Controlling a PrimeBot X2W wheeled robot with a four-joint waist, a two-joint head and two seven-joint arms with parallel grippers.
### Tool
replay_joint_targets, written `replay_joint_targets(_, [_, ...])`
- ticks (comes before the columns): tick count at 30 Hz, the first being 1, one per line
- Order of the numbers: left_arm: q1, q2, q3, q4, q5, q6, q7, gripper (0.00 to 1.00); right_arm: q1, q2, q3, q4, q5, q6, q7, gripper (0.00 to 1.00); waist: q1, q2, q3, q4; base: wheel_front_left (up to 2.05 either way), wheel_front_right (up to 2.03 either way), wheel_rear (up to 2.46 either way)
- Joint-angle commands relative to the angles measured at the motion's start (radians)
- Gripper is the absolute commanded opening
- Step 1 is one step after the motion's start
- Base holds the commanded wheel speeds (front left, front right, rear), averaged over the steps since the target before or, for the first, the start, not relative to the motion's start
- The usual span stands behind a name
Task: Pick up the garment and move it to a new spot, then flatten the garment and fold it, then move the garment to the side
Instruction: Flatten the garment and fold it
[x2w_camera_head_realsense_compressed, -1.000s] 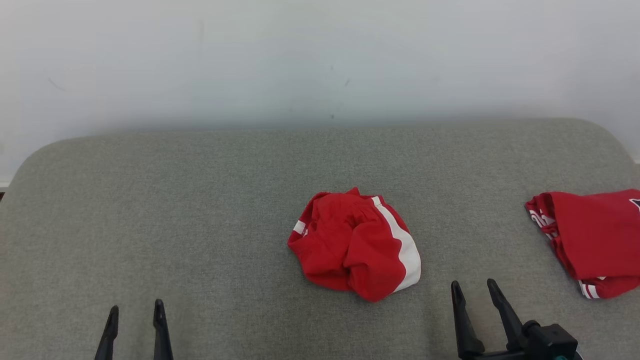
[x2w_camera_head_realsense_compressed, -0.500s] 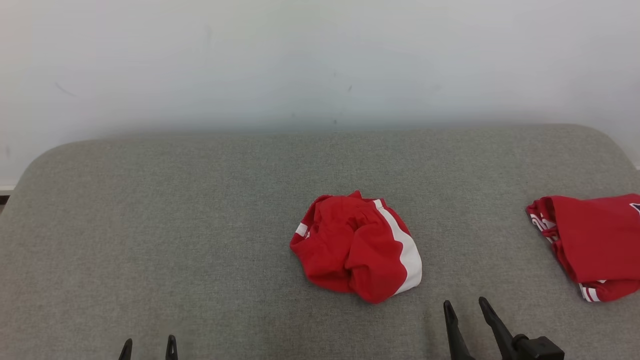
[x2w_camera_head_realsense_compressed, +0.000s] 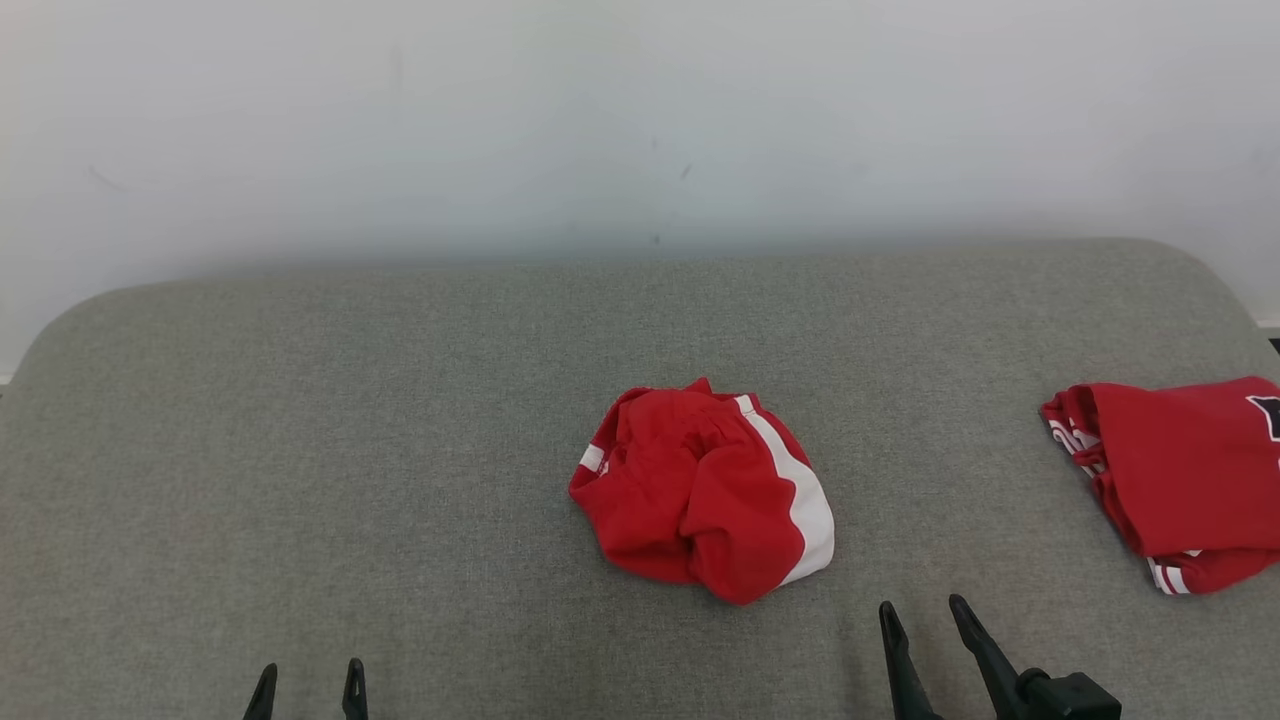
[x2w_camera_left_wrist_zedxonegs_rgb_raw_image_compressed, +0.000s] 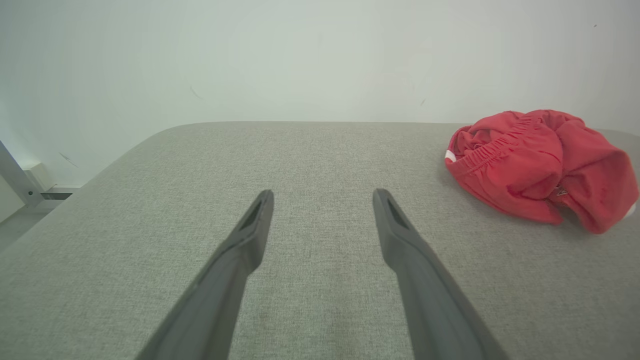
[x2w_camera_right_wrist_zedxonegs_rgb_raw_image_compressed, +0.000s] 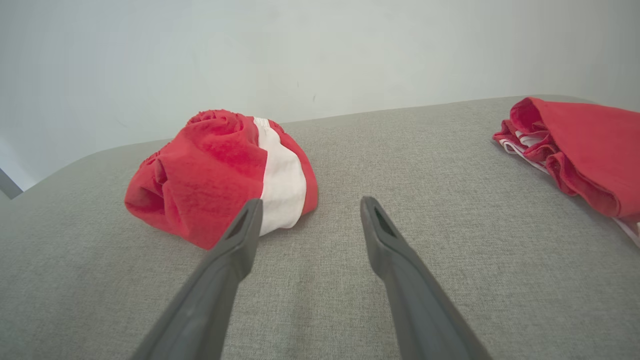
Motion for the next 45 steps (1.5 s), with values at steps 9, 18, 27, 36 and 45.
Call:
replay_joint_targets(9, [-0.01,-0.006,0.011,0.01,0.018,-0.014,-0.003,1.0,-0.009,0.004,0.004,0.004,-0.002,-0.003,-0.005,1.0,0.0001,0.0,0.003,-0.002,0.0,0.0,0.0])
replay_joint_targets(18, [-0.086,0.022,-0.023,0.054,0.009,-0.028,-0.003,1.0,-0.03,0.009,0.032,-0.006,0.008,-0.003,-0.006,1.0,0.0001,0.0,0.027,-0.063,0.0,0.0,0.0])
replay_joint_targets(27, [-0.387,0.136,-0.186,0.143,-0.021,-0.031,0.064,1.0,-0.064,0.015,0.049,-0.02,0.022,-0.003,-0.006,1.0,0.0001,0.0,0.091,-0.217,0.0,0.0,0.0])
replay_joint_targets(36, [-0.668,0.191,-0.313,0.242,-0.147,-0.031,0.296,1.0,-0.085,0.019,0.057,-0.029,0.036,-0.003,-0.004,1.0,0.0001,0.0,0.142,-0.331,0.0,0.0,0.0])
replay_joint_targets(45, [-0.913,0.232,-0.467,0.363,-0.333,-0.031,0.717,1.0,-0.101,0.021,0.084,-0.046,0.069,-0.003,-0.004,1.0,0.0001,0.0,0.218,-0.414,0.0,0.0,0.0])
